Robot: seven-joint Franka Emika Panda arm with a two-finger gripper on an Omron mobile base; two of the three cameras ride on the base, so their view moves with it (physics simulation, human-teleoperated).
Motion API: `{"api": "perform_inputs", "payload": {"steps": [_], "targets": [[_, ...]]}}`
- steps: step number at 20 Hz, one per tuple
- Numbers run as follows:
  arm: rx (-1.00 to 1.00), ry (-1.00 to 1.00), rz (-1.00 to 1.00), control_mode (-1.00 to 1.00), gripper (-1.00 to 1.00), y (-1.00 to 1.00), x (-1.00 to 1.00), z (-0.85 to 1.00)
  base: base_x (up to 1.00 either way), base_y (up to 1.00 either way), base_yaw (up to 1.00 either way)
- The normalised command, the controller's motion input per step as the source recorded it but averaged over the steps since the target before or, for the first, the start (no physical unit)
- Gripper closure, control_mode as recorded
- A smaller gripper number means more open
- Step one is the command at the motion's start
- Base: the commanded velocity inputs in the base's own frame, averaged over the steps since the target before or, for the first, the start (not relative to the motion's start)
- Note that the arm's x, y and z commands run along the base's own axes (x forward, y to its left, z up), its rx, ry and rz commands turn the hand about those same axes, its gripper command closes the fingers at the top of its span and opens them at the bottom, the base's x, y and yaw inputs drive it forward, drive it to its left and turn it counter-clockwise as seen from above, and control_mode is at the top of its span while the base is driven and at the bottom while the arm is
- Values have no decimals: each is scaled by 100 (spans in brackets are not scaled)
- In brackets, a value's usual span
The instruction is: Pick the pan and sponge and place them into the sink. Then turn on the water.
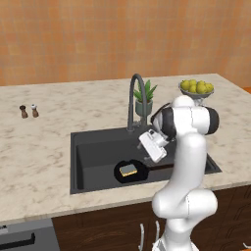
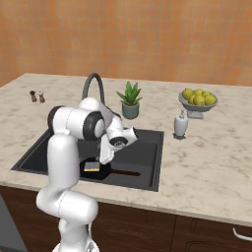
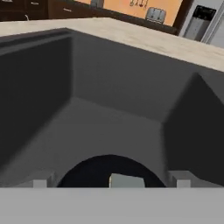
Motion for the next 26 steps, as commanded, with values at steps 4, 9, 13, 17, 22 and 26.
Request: {"api": "perform_inputs", "payload": {"steps": [4, 9, 13, 17, 22, 26], "targets": [[13, -11, -4, -100, -100, -46, -52, 79, 0, 0, 0], [27, -5, -6, -100, -100, -60, -34, 95, 0, 0, 0], [56, 0, -7, -100, -100, -67, -19, 93, 0, 0, 0], [72, 1, -10, -100, -100, -66, -14, 65, 0, 0, 0], [58, 0, -7, -100, -100, -37, -7, 33, 0, 0, 0], [16, 2, -12, -100, -100, -23, 18, 1, 0, 0, 0]]}}
